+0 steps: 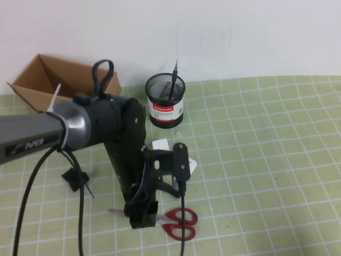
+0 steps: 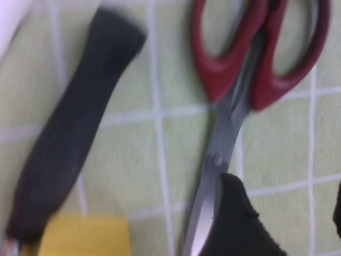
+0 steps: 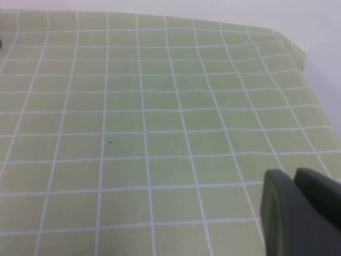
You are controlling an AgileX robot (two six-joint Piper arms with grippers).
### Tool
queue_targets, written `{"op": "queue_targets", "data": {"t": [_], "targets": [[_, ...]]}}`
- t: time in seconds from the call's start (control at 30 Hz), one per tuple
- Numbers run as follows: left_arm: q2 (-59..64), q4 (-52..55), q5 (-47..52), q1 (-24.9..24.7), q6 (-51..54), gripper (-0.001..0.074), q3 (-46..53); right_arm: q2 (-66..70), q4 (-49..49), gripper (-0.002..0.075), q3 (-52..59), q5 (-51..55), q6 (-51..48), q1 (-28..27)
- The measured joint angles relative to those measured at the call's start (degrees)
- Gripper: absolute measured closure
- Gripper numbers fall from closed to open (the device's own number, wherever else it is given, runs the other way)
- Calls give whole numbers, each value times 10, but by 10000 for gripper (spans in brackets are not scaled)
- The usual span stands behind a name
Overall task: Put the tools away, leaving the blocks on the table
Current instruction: Pick up the scissors from the table
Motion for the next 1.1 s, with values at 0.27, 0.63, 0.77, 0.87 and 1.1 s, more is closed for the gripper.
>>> {"op": "queue_targets", "data": {"t": [0.27, 0.63, 0.77, 0.87, 1.1], "targets": [[14, 2, -40, 0, 130, 390, 9, 0, 0, 736, 0, 0, 0, 0], [59, 9, -56, 0, 155, 390, 9, 0, 0, 736, 0, 0, 0, 0], [60, 9, -62, 0, 155, 394, 9, 0, 0, 736, 0, 0, 0, 0], [63, 9, -67, 0, 155, 446, 7, 0, 0, 736, 0, 0, 0, 0], [71, 11, -59, 0, 152, 661, -1, 0, 0, 736, 0, 0, 0, 0]]}}
